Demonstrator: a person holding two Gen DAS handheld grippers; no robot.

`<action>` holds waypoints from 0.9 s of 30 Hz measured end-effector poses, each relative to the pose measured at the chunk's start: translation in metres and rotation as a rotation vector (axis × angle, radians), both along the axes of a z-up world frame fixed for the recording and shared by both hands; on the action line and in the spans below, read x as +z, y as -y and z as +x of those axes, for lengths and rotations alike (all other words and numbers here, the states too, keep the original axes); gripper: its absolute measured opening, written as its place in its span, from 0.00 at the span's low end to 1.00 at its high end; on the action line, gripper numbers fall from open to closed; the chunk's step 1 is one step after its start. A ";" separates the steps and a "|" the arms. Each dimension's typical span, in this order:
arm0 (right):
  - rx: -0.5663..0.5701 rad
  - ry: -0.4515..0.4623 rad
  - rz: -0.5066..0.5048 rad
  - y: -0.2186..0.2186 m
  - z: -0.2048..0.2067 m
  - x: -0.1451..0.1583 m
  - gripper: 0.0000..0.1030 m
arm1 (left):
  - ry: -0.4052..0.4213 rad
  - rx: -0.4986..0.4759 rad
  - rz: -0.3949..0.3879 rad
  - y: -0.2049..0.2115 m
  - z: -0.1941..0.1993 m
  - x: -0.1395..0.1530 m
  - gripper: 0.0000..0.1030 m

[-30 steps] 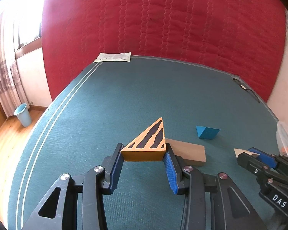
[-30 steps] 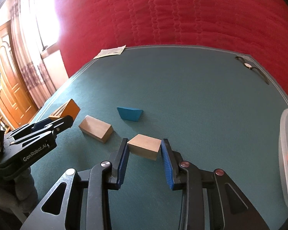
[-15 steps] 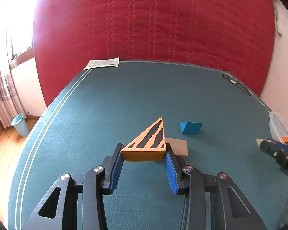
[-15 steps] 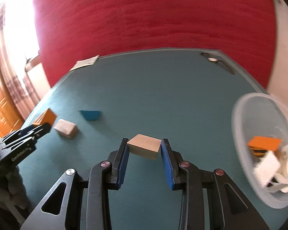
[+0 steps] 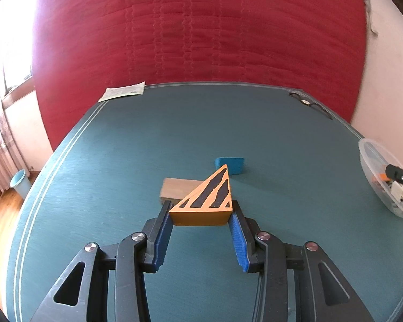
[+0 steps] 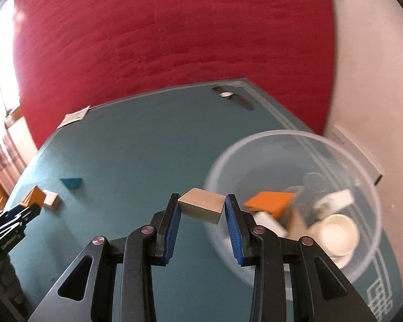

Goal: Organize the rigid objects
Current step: 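Lower the beige block into the basin and open the right gripper while the left carries the triangle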

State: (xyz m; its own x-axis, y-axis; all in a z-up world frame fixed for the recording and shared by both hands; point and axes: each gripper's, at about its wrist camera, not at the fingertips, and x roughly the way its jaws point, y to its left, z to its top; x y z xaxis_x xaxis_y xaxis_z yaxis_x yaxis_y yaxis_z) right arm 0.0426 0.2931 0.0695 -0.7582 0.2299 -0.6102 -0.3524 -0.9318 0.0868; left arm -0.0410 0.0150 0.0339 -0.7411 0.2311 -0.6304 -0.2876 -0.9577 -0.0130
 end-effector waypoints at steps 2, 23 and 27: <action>-0.030 0.001 0.008 -0.011 0.007 0.001 0.34 | 0.002 -0.011 -0.002 -0.005 0.002 0.000 0.42; -0.198 0.025 0.006 -0.078 0.034 -0.011 0.34 | 0.017 -0.112 0.016 -0.049 0.021 0.011 0.42; -0.192 0.027 0.009 -0.082 0.037 -0.012 0.34 | 0.022 -0.143 0.031 -0.065 0.020 0.017 0.42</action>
